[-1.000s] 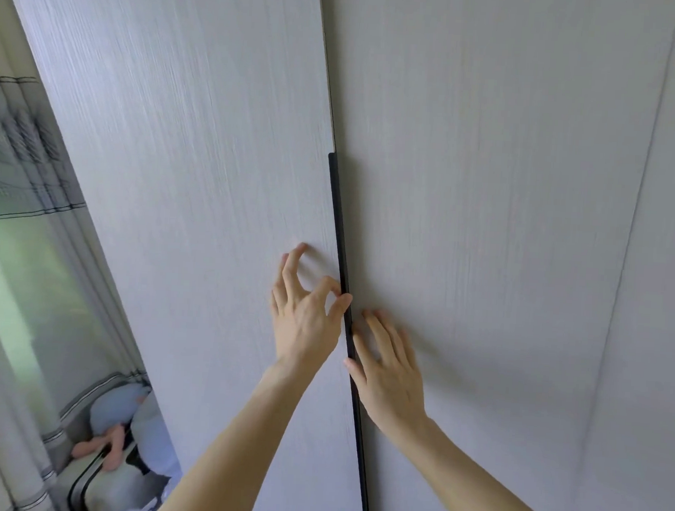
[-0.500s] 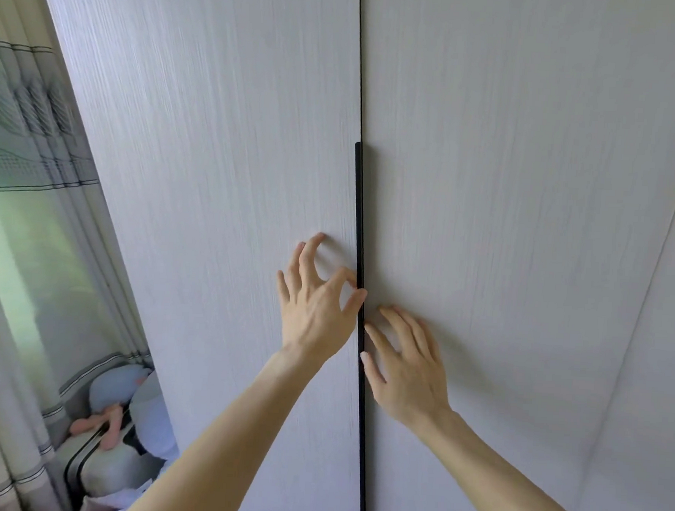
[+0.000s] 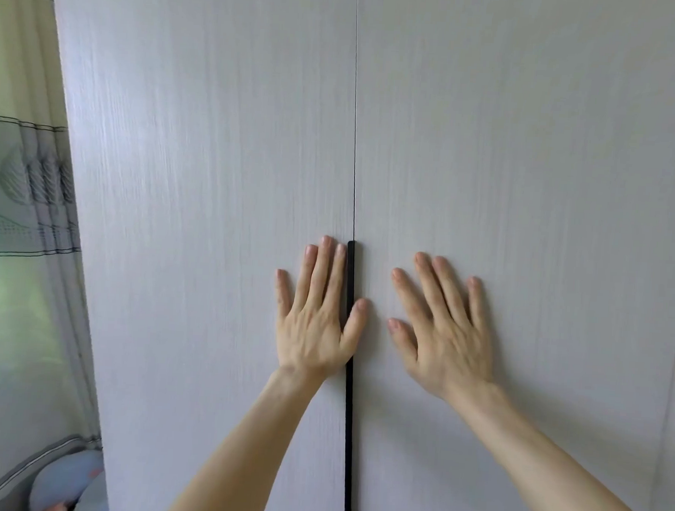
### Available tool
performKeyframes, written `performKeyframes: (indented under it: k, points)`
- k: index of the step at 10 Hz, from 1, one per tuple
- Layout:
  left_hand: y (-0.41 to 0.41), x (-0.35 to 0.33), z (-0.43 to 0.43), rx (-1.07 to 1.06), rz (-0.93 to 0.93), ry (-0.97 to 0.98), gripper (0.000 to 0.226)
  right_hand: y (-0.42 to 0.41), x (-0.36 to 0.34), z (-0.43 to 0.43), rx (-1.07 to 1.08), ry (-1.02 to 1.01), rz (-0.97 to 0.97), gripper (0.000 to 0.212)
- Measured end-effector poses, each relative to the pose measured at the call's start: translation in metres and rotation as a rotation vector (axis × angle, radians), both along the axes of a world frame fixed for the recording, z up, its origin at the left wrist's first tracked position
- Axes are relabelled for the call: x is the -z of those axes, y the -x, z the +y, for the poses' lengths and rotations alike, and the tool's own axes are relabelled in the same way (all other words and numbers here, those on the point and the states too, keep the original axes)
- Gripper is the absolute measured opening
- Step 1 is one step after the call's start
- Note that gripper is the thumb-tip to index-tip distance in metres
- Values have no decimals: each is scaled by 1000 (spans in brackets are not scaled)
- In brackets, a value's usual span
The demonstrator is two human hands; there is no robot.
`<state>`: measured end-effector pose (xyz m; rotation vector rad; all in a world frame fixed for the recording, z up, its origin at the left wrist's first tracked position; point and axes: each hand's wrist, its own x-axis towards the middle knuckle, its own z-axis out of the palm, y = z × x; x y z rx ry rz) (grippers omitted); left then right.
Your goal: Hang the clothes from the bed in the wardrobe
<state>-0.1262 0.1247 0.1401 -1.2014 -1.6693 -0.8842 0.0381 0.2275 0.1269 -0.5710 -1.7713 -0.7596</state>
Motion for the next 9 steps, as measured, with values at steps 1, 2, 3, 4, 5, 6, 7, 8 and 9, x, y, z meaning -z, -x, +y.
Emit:
performKeyframes:
  k: [1,2,3,4,5,6,7,8,9]
  points:
    - [8,4,10,-22,77,-102,69,5,1,8,12,-24,23,63]
    - [10,2,15,-21,133,-148,68,7,-2,11,16,-45,27,63]
    - [11,3,16,-31,135,-163,67,8,2,13,35,-32,75,63]
    - [11,4,14,-24,137,-143,67,9,6,14,73,-22,120,63]
    - [14,3,14,-32,159,-133,67,9,4,13,73,-20,104,63]
    - [20,9,11,-40,186,-101,69,7,4,11,76,9,81,63]
    - [24,16,7,-67,187,-83,72,-2,0,2,42,51,36,65]
    - [25,20,6,-82,179,-69,73,-23,-11,-4,-13,52,-79,64]
    - [20,13,5,-85,146,-38,72,-58,-44,-26,-300,209,-55,58]
